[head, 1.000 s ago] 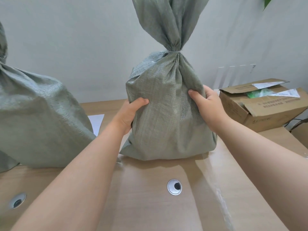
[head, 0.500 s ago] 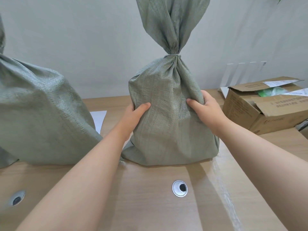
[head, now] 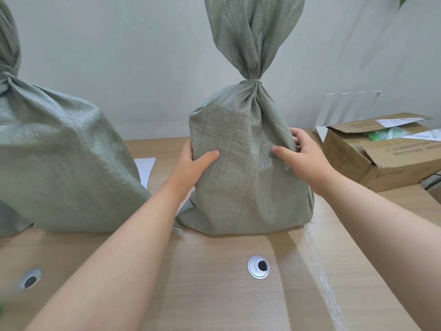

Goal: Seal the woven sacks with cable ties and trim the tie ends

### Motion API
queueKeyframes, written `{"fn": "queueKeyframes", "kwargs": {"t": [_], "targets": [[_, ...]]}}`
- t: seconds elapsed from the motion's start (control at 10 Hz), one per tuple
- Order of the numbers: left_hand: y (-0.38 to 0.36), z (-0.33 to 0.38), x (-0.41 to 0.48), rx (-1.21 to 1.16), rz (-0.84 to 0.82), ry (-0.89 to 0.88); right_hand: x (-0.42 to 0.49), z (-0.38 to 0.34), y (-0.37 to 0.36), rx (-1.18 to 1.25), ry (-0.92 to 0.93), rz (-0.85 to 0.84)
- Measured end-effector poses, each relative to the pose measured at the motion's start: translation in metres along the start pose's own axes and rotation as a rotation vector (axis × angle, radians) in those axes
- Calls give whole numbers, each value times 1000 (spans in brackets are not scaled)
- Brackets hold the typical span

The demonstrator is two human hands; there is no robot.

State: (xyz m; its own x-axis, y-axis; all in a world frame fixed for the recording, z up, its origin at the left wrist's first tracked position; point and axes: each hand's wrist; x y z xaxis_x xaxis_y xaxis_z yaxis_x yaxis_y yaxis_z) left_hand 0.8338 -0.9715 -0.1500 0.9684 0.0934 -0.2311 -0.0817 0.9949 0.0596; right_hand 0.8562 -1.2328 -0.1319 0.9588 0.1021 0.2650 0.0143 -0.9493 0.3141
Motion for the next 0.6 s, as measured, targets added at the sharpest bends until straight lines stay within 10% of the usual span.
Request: {"fn": "queueKeyframes", "kwargs": {"t": [0.6], "targets": [[16, 6, -59, 146, 85, 50, -31, -13, 12, -343, -94, -88]]}}
Point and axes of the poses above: each hand's wrist, its own x-axis towards the middle knuckle, its own y-axis out of the back of the hand, z = x × y, and after that the axes turned 13 degrees about y, right-handed
